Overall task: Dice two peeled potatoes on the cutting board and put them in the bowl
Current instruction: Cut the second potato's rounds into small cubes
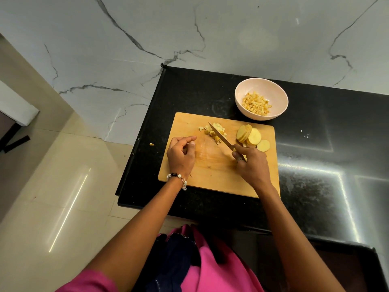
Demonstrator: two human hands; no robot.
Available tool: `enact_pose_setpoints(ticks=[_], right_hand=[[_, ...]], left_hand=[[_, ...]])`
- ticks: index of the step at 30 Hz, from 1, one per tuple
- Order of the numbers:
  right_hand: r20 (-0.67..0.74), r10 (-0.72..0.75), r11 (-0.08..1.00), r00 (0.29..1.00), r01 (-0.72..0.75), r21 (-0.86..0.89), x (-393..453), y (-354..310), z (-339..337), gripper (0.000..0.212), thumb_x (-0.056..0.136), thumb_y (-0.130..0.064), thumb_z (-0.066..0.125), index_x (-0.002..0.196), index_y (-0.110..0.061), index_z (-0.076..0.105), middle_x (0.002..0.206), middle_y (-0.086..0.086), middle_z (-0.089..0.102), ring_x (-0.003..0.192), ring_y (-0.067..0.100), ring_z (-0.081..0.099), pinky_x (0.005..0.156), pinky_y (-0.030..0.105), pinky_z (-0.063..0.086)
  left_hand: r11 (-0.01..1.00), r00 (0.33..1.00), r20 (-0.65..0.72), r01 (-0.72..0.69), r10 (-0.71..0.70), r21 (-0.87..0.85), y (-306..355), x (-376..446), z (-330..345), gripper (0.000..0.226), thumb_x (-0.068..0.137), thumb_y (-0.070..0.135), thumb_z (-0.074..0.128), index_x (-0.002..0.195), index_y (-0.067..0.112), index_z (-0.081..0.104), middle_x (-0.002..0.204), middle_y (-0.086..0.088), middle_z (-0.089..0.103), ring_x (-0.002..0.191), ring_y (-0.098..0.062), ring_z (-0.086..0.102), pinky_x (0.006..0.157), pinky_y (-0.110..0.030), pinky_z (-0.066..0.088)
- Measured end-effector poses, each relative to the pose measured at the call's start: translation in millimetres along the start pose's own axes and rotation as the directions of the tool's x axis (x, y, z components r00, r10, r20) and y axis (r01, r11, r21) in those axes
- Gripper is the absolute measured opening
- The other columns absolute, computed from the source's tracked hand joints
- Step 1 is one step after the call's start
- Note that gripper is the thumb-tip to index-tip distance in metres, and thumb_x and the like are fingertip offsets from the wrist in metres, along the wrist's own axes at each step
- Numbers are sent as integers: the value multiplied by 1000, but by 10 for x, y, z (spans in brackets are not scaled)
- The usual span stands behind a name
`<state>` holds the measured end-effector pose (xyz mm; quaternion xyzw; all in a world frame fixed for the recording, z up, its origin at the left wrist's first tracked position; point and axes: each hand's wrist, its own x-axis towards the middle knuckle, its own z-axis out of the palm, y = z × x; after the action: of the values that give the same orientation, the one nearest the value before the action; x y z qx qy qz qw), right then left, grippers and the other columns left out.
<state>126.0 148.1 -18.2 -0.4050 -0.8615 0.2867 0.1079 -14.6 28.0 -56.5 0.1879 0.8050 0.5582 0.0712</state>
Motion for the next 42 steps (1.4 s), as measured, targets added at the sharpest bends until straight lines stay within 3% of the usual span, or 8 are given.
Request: enact_pose_setpoints(ticks=[6, 9, 12, 15, 20, 26, 33, 42], right_hand=[[-87, -99, 981, 991, 82, -177, -114, 76, -23, 33, 90, -21, 63, 123, -23, 63, 103, 5, 60, 93, 25, 51, 65, 34, 43], [-160, -239, 929, 958, 178, -325, -131, 78, -48, 32, 82, -12, 71, 113, -20, 70, 95, 9, 61, 83, 30, 51, 54, 33, 38], [-197, -319, 879, 927, 212, -427, -112, 52, -88, 30, 78, -9, 74, 107, -18, 72, 91, 12, 61, 77, 32, 52, 52, 32, 34], [-214, -318, 880, 924, 203, -430, -87, 36, -122, 30, 77, -9, 74, 105, -19, 73, 90, 11, 62, 77, 32, 52, 51, 33, 38], [-247, -235, 941, 940, 157, -299, -129, 152, -173, 31, 75, -7, 76, 104, -17, 73, 87, 9, 62, 80, 33, 55, 53, 37, 46], [-289, 91, 990, 953, -56, 126, -136, 281, -273, 29, 86, -21, 69, 114, -14, 69, 98, 9, 67, 85, 26, 59, 71, 39, 48], [-289, 346, 861, 892, -179, 476, -148, 391, -393, 20, 88, -23, 67, 104, -13, 73, 93, 0, 73, 86, 23, 67, 77, 50, 55], [-267, 382, 835, 885, -207, 509, -204, 418, -433, 18, 89, -22, 66, 103, -13, 73, 80, -9, 68, 77, 20, 66, 73, 50, 55]], left_hand=[[999, 1000, -13, 23, -22, 38, 15, -2, 53, 22, 89, 12, 59, 107, 16, 71, 102, -2, 57, 76, -4, 52, 63, -10, 45], [980, 985, 92, -156, 146, 123, 69, -45, 87, 39, 89, 4, 52, 122, 22, 64, 105, -1, 49, 84, -11, 47, 73, -23, 45], [831, 892, 243, -445, 380, 334, 121, -51, 141, 65, 81, -7, 49, 131, 33, 54, 114, -8, 47, 95, -22, 42, 76, -27, 43], [658, 838, 345, -546, 424, 518, 167, 6, 174, 74, 75, -8, 52, 131, 40, 52, 121, -13, 48, 98, -29, 45, 69, -33, 45], [646, 903, 305, -429, 302, 632, 134, 174, 143, 66, 77, -2, 55, 134, 31, 51, 126, -15, 44, 105, -33, 42, 76, -39, 42], [758, 864, 334, -496, 378, 424, 362, 176, 335, 28, 82, 13, 67, 109, 20, 71, 107, -6, 59, 100, -29, 49, 77, -40, 43], [607, 687, 703, -641, 182, 469, 751, 318, 778, 68, 88, 35, 62, 147, 28, 30, 149, 5, 35, 138, -18, 24, 104, -40, 24], [594, 645, 748, -667, 159, 450, 729, 550, 855, 60, 80, 49, 67, 135, 35, 46, 131, 5, 51, 128, -18, 32, 97, -43, 23]])
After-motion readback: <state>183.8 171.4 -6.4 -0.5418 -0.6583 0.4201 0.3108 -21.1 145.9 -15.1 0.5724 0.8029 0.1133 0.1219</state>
